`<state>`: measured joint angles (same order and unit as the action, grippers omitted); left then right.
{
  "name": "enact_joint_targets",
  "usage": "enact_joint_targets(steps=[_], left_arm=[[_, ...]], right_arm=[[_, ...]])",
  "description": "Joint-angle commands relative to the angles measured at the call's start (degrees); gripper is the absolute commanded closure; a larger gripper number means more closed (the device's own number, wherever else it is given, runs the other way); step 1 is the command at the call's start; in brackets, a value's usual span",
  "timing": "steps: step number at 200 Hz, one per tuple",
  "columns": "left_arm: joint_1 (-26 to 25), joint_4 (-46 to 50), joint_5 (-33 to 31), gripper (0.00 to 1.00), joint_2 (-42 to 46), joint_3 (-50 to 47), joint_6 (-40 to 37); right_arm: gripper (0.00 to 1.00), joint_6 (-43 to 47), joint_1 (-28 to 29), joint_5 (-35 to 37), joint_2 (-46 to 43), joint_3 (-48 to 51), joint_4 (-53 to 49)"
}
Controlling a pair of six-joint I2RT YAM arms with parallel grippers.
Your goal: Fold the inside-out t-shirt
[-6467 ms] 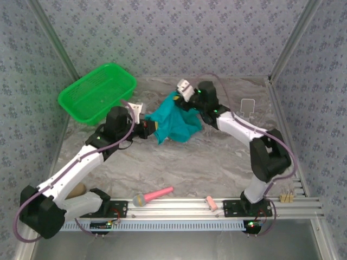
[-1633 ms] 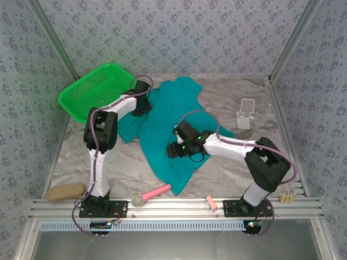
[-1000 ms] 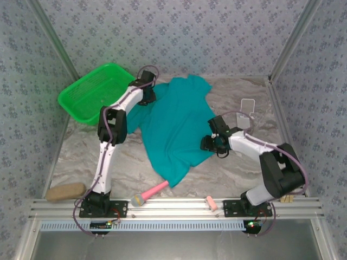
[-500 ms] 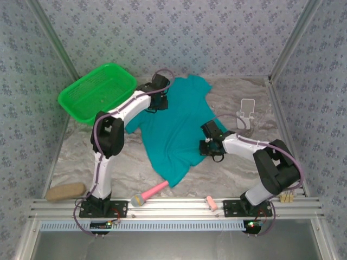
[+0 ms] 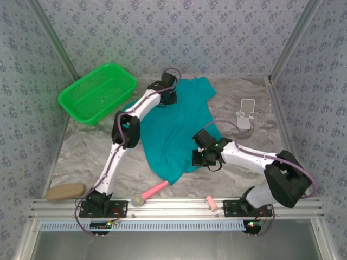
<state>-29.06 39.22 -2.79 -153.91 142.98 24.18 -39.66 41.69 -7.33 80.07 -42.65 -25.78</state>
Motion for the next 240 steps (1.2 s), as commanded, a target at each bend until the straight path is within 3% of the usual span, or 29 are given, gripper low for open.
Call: enact_joint_targets(steps=[1, 18, 30, 38, 63, 97, 111, 125, 139, 156, 174, 188, 206, 231, 240], left_arm=[[-0.8, 2.9, 3.5, 0.82, -6.6, 9.0, -1.8], [-0.7, 0.1, 5.5, 0.78, -7.8, 11.7, -2.5], [-0.6, 0.0, 6.8, 0.76, -7.0, 11.9, -2.7], [-0.6, 0.0, 6.8, 0.76, -5.9, 11.5, -3.1], [-1.0, 3.5, 7.4, 0.67, 0.2, 7.9, -3.6], [-3.9, 3.2, 11.6, 0.52, 15.5, -11.0, -7.5], [-6.9, 0.0, 12.7, 0.49, 23.5, -22.2, -11.5], [-10.0, -5.4, 15.4, 0.47, 31.2, -33.5, -16.2], [-13.1, -10.9, 19.0, 0.44, 38.0, -44.5, -19.8], [-16.7, -19.1, 23.6, 0.39, 44.6, -56.8, -24.6], [-20.5, -26.1, 24.6, 0.36, 49.3, -66.9, -32.6], [-22.8, -31.0, 24.7, 0.34, 51.3, -72.5, -38.0], [-24.9, -34.9, 24.8, 0.34, 51.1, -74.7, -39.1], [-26.8, -34.1, 25.2, 0.34, 47.7, -72.1, -38.2], [-27.7, -34.9, 25.4, 0.33, 46.6, -71.7, -38.3]], right_arm=[[0.89, 0.2, -3.0, -3.5, -1.6, -2.2, -1.2], [0.81, 1.6, -5.4, -5.1, -3.3, -3.3, -2.0], [0.62, 0.5, -7.5, 0.5, -5.1, -3.1, -5.5], [0.55, -0.9, -10.0, 4.9, -6.0, -2.6, -7.6], [0.5, 0.2, -21.3, 3.7, -5.9, 0.4, -5.0], [0.4, 2.1, -30.0, 3.0, -4.3, 1.6, -5.6], [0.4, 2.5, -32.4, 0.0, -3.6, 2.8, -3.8], [0.47, 2.5, -34.4, -4.1, -1.7, 3.4, -1.0], [0.67, 1.7, -35.5, -7.1, 1.2, 3.1, 0.5], [1.0, 0.3, -35.8, -7.2, 2.3, 2.6, 0.3], [1.0, -2.8, -36.2, -4.0, -0.4, 0.9, -5.5], [1.0, -6.8, -36.9, 2.3, -3.9, -2.2, -15.1], [1.0, -9.4, -37.8, 9.1, -6.8, -6.2, -25.2], [1.0, -6.3, -42.8, 8.7, -3.7, -7.1, -19.8], [0.75, -5.4, -44.4, 7.0, -0.1, -7.5, -15.9]])
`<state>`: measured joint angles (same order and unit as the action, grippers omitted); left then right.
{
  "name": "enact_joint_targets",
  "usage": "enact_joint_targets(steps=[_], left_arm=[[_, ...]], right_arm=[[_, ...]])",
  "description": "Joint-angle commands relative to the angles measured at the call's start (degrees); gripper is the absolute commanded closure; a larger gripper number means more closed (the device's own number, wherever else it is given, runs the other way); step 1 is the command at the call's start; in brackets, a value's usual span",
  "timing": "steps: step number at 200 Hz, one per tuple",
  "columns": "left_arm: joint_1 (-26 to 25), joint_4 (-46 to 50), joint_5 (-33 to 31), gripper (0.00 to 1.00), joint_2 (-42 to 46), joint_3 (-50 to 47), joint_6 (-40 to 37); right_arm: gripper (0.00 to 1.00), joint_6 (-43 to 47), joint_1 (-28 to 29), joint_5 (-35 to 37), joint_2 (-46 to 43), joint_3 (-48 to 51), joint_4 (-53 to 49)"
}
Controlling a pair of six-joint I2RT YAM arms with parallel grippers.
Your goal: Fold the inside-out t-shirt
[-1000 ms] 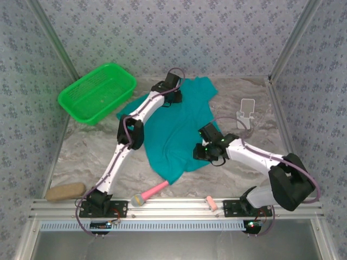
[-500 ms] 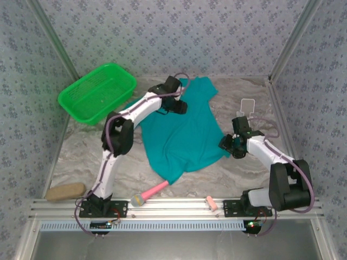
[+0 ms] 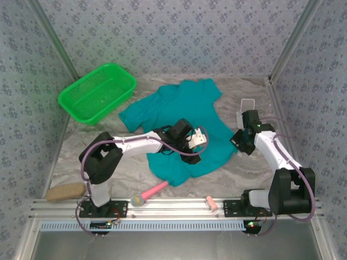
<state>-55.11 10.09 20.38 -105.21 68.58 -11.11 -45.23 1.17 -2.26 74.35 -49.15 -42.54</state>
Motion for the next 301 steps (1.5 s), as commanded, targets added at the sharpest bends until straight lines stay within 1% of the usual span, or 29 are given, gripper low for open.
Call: enact_joint_targets(steps=[1, 4, 8, 18, 29, 39, 55, 74, 86, 97, 114, 141, 152, 160, 169, 179, 201, 220, 244, 250, 251, 255, 259, 262, 268, 277, 301], left_arm=[[-1.7, -5.9, 2.3, 0.34, -2.2, 2.7, -2.9], [-2.0, -6.5, 2.4, 0.33, -2.6, 2.7, -2.9], [-2.4, -7.2, 2.7, 0.34, -3.0, 2.9, -2.8], [-3.1, -8.7, 3.3, 0.34, -4.1, 3.1, -2.3], [-3.8, -8.6, 3.3, 0.34, -5.2, 3.8, -2.3], [-4.6, -7.5, 2.7, 0.34, -6.0, 4.6, -2.6], [-6.2, -7.4, 1.4, 0.36, -7.0, 5.1, -2.3], [-8.1, -8.8, 1.6, 0.39, -7.7, 4.5, -1.3], [-8.7, -10.2, 1.6, 0.42, -7.3, 2.7, -1.0], [-8.8, -12.6, 1.4, 0.46, -6.5, 0.3, -0.4], [-8.8, -14.9, 0.8, 0.5, -5.4, -3.1, -0.7], [-8.8, -12.6, 0.5, 0.53, -4.4, -4.4, -3.0], [-8.8, -13.3, -0.2, 0.53, -3.8, -5.5, -3.3], [-8.8, -14.3, -0.7, 0.53, -3.2, -6.6, -3.4], [-8.8, -15.6, -1.5, 0.53, -2.8, -7.6, -3.3], [-8.8, -16.4, -1.8, 0.53, -2.6, -8.1, -3.1], [-8.8, -17.6, -1.8, 0.53, -3.1, -7.8, -2.1], [-9.1, -18.9, -1.4, 0.53, -3.2, -8.0, -1.8], [-9.5, -19.8, -1.7, 0.45, -3.2, -7.3, -2.1], [-9.5, -20.1, -1.8, 0.45, -3.4, -7.2, -2.1], [-9.5, -20.0, -1.8, 0.45, -3.5, -7.2, -2.2], [-9.5, -20.2, -1.9, 0.45, -3.7, -7.1, -2.2], [-9.5, -20.3, -1.9, 0.45, -3.8, -7.1, -2.2], [-9.4, -20.4, -1.9, 0.46, -4.0, -7.1, -2.2], [-9.4, -20.3, -2.0, 0.46, -4.2, -7.2, -2.4], [-9.2, -19.9, -2.3, 0.47, -4.3, -7.6, -2.6], [-9.0, -20.9, -2.0, 0.47, -3.0, -10.1, -1.9]], right_arm=[[0.72, 0.2, -4.0, 1.7, 6.1, -1.1, 1.1], [0.66, 0.2, -4.3, 0.9, 7.2, -1.3, 1.9], [0.61, 1.0, -4.6, -0.1, 8.5, -1.7, 2.7], [0.52, 2.2, -5.7, -2.1, 10.5, -2.4, 2.8], [0.46, 3.4, -7.5, -4.4, 9.9, -2.1, 3.9], [0.41, 4.7, -8.5, -5.2, 7.7, -2.1, 2.5], [0.4, 6.6, -8.8, -4.0, 2.6, -1.7, -2.4], [0.43, 5.2, -8.2, -7.0, -4.7, 2.7, -5.8], [0.46, 3.3, -6.3, -9.7, -7.9, 6.1, -6.3], [0.51, 1.0, -3.8, -12.3, -9.1, 8.9, -5.1], [0.59, -2.1, -0.2, -15.1, -7.9, 12.5, -0.7], [0.6, -4.9, 4.8, -17.2, -3.2, 15.2, 4.7], [0.63, -5.7, 6.1, -16.9, -1.3, 15.9, 6.3], [0.67, -6.1, 6.2, -17.7, -0.2, 16.5, 7.7], [0.75, -6.5, 6.2, -18.3, 0.6, 16.8, 7.8], [0.8, -6.7, 6.2, -17.9, 1.0, 16.7, 9.4], [1.0, -6.7, 6.3, -17.0, 1.0, 16.1, 9.1], [1.0, -7.1, 6.3, -16.6, 0.0, 14.8, 6.9], [1.0, -8.2, 6.5, -15.2, -2.8, 13.7, 4.9], [1.0, -8.3, 6.5, -15.4, -3.0, 13.3, 4.8], [1.0, -8.3, 6.5, -15.5, -3.0, 13.3, 4.8], [0.92, -8.3, 6.5, -15.6, -3.0, 13.1, 4.8], [0.79, -8.4, 6.5, -15.8, -2.8, 13.1, 4.8], [0.71, -8.6, 6.6, -15.9, -2.8, 13.1, 4.9], [0.62, -9.0, 6.9, -16.2, -2.6, 13.3, 5.5], [0.58, -9.6, 7.3, -16.1, -2.1, 13.9, 6.2], [0.57, -10.9, 8.4, -15.9, 0.0, 16.0, 9.3]])
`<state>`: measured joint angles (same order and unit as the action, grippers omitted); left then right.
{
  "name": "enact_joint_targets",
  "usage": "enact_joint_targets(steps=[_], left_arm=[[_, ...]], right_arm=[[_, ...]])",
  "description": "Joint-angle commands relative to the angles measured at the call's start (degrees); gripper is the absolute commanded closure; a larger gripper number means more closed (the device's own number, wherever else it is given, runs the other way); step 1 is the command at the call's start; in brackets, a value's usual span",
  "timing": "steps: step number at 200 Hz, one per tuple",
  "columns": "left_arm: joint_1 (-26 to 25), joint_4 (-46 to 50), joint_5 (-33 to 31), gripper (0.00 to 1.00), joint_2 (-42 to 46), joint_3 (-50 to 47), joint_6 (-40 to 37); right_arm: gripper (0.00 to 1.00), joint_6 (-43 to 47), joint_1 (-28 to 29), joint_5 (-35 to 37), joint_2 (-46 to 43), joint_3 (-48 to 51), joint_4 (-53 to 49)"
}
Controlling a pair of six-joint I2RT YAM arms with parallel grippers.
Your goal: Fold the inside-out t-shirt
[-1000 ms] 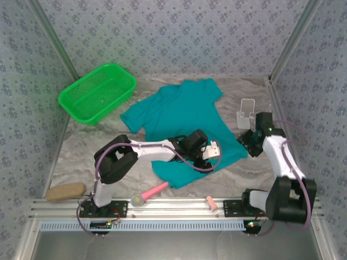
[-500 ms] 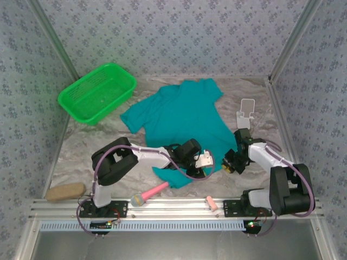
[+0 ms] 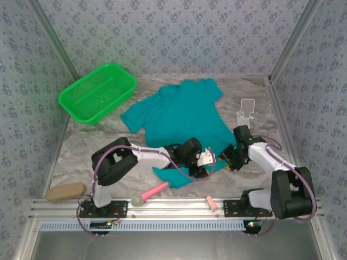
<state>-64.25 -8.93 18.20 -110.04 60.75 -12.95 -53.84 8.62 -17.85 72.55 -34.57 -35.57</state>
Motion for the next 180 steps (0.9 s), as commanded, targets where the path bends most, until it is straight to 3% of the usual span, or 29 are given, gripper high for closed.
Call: enact_joint_targets(steps=[1, 15, 37, 48, 98, 146, 180], left_arm=[[0.1, -2.0, 0.2, 0.47, 2.0, -2.3, 0.0], [0.1, -3.0, 0.2, 0.45, 2.8, -3.7, 0.5], [0.1, -3.5, 0.2, 0.44, 3.0, -4.3, 1.2], [0.1, -4.0, 0.2, 0.44, 3.2, -4.4, 1.3], [0.1, -5.0, 0.1, 0.43, 4.1, -2.8, 1.1], [0.2, -7.8, 0.4, 0.45, 1.1, 0.3, 1.3], [0.6, -6.4, 1.3, 0.65, -1.2, 2.0, 0.9]], right_arm=[[0.57, -2.3, 1.0, -0.3, 1.9, 1.5, 2.5], [0.62, -2.5, 1.3, -0.1, 3.5, 2.5, 4.2], [0.91, -2.0, 1.3, -0.3, 4.8, 2.1, 4.6], [0.99, -2.0, 1.3, -0.2, 3.7, 1.3, 3.5], [1.0, -2.5, 1.9, 4.2, -3.6, -5.3, -7.0], [0.99, -2.4, 2.4, 5.5, -3.4, -6.7, -8.0], [0.97, -1.6, 2.4, 6.2, -2.3, -6.2, -7.8]])
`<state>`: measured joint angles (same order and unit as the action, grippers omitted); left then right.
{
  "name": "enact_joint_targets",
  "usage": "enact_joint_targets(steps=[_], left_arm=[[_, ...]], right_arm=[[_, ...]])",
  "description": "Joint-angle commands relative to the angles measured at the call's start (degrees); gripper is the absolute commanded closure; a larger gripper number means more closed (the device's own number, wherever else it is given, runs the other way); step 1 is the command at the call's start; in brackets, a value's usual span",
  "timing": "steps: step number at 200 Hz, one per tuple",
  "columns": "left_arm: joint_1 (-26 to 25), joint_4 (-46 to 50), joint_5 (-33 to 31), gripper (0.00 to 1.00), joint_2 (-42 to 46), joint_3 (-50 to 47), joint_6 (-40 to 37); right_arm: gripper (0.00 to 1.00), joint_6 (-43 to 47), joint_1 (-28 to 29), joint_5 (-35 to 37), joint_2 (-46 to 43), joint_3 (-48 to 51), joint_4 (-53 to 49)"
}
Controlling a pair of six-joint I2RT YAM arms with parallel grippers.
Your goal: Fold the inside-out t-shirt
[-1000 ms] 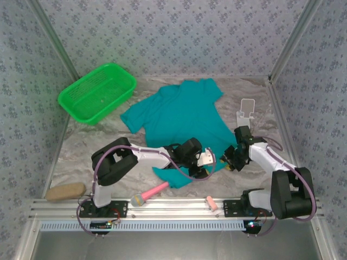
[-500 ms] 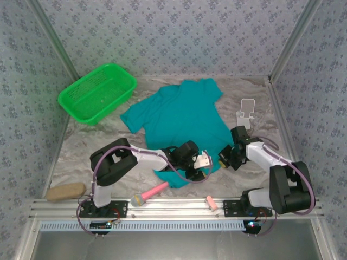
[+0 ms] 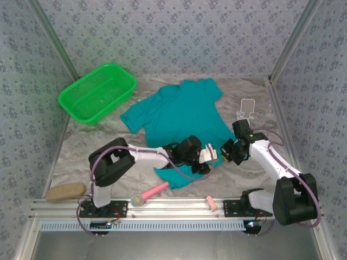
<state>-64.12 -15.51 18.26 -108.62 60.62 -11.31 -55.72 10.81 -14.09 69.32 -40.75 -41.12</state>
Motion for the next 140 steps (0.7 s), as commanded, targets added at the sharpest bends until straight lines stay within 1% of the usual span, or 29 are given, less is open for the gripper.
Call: enact_joint_targets(steps=[1, 11, 17, 25, 38, 45, 64, 86, 96, 101, 119, 124, 129, 140], left_arm=[[0.5, 0.4, 1.2, 0.65, -2.7, 2.2, -0.8], [0.5, 2.2, 1.8, 0.69, -3.3, 2.6, -1.7], [0.5, 3.1, 2.1, 0.7, -3.4, 2.7, -2.0], [0.6, 3.8, 2.6, 0.67, -3.5, 2.4, -2.1], [0.5, 3.3, 2.3, 0.58, -3.1, 1.2, -1.7], [0.5, 2.4, 1.6, 0.55, -2.8, 0.3, -1.3], [0.3, 1.7, 0.4, 0.52, -2.4, -0.9, -1.1], [-0.2, 2.4, 1.5, 0.48, -2.7, -1.0, -1.6], [-0.5, 2.2, 1.4, 0.48, -2.8, -1.2, -1.7], [-0.8, 2.3, 0.3, 0.49, -2.9, -1.3, -1.8], [-1.3, 3.8, -2.7, 0.59, -3.5, -1.0, -3.2], [-1.4, 4.3, -3.2, 0.63, -3.6, -0.9, -3.5], [-1.4, 4.4, -3.4, 0.7, -3.8, -0.8, -3.6], [-1.3, 5.1, -3.1, 0.8, -3.8, -0.5, -4.1]], right_arm=[[0.97, 0.3, 0.2, 2.5, 0.9, 0.0, -2.2], [0.97, 0.8, -0.3, 2.7, 1.2, 0.4, -2.1], [0.97, 0.8, -0.6, 2.6, 1.3, 0.5, -1.7], [0.97, 0.8, -0.9, 2.4, 1.5, 0.7, -1.4], [0.97, 0.8, -1.1, 1.7, 1.9, 0.7, -0.7], [0.98, 0.7, -1.2, 1.4, 2.0, 0.7, -0.7], [0.98, 0.4, -1.2, 0.9, 2.0, 0.6, -0.4], [0.98, 0.4, -1.7, 0.1, 2.2, 0.3, -0.4], [0.99, 0.4, -2.0, -0.4, 2.2, 0.1, -0.3], [0.99, 0.4, -1.9, -0.5, 2.2, -0.1, -0.4], [0.99, 0.4, -2.1, -0.9, 2.0, -0.5, -0.8], [0.99, 0.4, -2.1, -0.8, 1.9, -0.6, -0.9], [0.99, 0.4, -2.1, -0.7, 1.8, -0.6, -1.0], [1.0, 0.4, -2.1, -0.3, 1.5, -0.6, -1.2]])
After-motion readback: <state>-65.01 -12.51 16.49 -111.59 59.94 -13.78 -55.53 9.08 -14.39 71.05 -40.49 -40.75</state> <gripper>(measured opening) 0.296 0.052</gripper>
